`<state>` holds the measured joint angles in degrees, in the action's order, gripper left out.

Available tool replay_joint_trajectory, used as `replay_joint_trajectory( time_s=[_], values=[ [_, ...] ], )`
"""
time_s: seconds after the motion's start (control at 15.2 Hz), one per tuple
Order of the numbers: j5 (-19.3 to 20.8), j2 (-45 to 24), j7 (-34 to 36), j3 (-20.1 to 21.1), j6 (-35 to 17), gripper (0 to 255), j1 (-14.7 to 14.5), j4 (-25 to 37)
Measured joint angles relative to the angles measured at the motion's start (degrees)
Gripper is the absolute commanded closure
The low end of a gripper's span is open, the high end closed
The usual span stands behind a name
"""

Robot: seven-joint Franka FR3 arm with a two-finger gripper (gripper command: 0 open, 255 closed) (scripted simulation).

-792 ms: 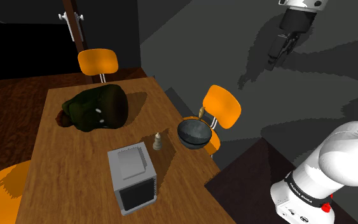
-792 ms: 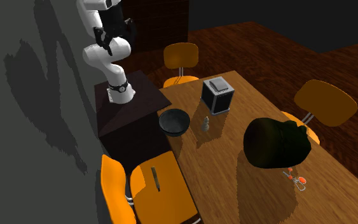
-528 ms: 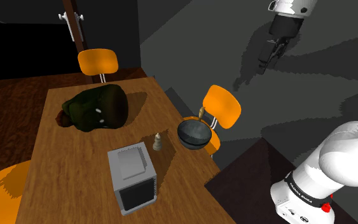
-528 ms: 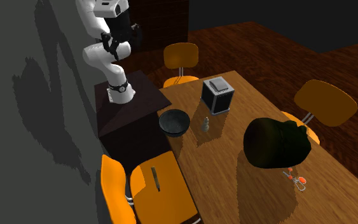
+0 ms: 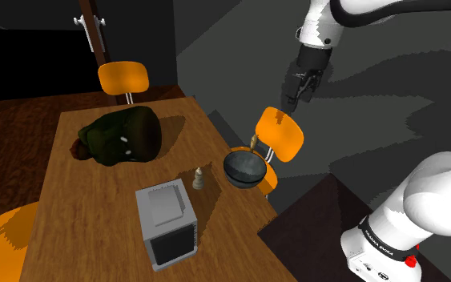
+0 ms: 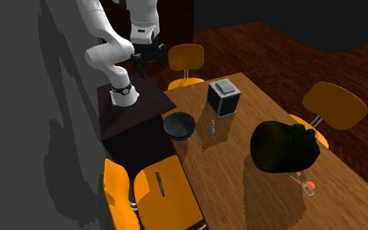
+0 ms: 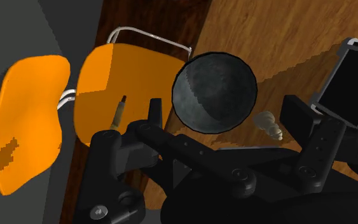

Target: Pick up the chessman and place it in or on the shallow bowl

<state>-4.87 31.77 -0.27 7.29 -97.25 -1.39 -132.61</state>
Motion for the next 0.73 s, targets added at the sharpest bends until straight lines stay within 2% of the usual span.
replay_joint_trajectory(
  time_s=[0.4,0.73],
  values=[
    [-0.49,-10.98,3.71,4.10,-7.65,0,-1.25,1.48],
    [0.79,-22.51,7.21,7.02,-12.50,0,-2.08,6.48]
  ],
)
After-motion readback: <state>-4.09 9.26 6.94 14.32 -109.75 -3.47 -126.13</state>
